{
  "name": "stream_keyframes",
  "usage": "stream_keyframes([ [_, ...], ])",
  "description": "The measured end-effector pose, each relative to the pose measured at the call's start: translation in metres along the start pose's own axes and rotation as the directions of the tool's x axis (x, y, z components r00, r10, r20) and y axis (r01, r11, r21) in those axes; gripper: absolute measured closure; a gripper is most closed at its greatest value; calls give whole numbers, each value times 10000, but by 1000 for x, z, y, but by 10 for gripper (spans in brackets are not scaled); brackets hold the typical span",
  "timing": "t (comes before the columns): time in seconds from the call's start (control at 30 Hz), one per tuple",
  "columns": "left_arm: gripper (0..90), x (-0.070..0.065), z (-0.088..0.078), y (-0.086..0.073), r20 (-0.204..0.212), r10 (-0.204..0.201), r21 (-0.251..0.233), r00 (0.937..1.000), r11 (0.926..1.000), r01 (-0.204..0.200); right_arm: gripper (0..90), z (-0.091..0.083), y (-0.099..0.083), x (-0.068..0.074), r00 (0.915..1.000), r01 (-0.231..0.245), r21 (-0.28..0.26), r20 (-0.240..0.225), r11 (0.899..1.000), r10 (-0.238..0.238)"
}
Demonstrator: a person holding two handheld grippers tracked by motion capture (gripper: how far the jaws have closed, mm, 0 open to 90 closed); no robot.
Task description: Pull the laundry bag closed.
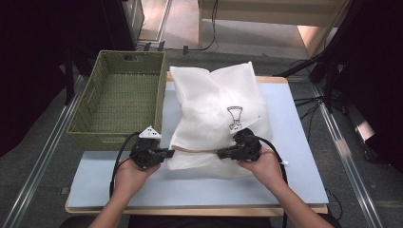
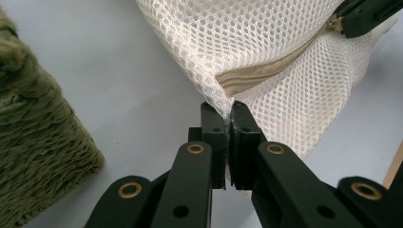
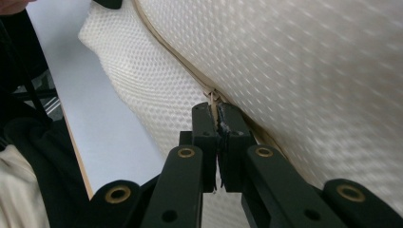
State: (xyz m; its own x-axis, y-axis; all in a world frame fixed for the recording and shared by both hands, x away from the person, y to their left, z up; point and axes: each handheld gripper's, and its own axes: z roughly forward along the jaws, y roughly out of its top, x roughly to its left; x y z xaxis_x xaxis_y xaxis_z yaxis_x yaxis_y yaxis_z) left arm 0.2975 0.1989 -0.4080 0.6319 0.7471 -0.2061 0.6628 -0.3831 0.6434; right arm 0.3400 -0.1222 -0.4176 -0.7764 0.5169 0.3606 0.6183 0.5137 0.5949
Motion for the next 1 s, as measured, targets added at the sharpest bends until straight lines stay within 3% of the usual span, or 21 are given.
stream_keyframes([
  [0.17, 880, -4, 2, 0, -126, 260, 148, 9996, 9996, -258, 891, -11, -9, -8, 9997, -225, -64, 78, 9997, 225],
  [0.77, 880, -2, 1, 0, -138, 253, 209, 9996, 9995, -251, 891, -15, -9, -9, 9996, -248, 94, 162, 9996, 246],
  [1.0, 879, -1, 1, 0, -118, 242, 181, 9996, 9995, -240, 891, -30, -22, -21, 9975, -576, 16, 403, 9983, 575],
])
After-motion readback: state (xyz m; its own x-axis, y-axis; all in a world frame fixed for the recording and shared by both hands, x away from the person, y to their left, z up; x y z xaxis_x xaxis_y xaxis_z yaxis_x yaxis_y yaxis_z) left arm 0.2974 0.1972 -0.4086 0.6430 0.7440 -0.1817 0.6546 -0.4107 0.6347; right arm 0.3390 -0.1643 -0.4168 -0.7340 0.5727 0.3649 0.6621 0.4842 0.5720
